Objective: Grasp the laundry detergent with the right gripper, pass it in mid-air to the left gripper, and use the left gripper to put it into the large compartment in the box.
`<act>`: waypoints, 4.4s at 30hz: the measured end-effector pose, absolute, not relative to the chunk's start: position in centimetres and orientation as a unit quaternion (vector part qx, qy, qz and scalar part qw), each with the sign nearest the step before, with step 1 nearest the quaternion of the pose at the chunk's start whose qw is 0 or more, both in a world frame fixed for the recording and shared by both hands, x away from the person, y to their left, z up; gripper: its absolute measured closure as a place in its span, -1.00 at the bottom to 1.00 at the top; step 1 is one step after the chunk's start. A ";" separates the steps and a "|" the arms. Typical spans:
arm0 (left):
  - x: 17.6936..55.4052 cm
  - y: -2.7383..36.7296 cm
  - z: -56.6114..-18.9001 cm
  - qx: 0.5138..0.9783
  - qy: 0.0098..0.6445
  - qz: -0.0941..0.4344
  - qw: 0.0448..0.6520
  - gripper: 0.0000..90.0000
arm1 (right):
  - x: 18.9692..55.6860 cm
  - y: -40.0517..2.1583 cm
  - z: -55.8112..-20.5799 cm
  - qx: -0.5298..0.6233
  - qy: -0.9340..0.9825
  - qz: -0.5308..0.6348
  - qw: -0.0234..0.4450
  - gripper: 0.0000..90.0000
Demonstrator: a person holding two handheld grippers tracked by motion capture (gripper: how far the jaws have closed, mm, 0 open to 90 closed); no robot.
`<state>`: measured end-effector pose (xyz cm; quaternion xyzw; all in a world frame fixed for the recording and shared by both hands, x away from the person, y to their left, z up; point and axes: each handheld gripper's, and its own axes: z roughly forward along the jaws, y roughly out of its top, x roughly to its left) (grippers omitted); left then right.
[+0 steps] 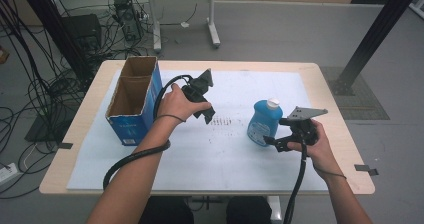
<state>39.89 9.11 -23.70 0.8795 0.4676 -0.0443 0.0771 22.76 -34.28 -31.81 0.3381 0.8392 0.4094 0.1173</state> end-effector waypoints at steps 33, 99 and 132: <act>40.2 8.9 -24.2 0.881 0.466 -0.046 0.071 -0.79 | 23.5 -34.1 -34.0 0.346 0.825 0.432 0.114 -0.75; 40.0 8.5 -24.3 0.881 0.467 -0.044 0.065 -0.79 | 22.7 -35.2 -35.0 0.344 0.810 0.459 0.121 -0.80; 40.0 8.3 -24.6 0.880 0.468 -0.045 0.066 -0.79 | 22.7 -35.3 -35.1 0.345 0.808 0.461 0.121 -0.80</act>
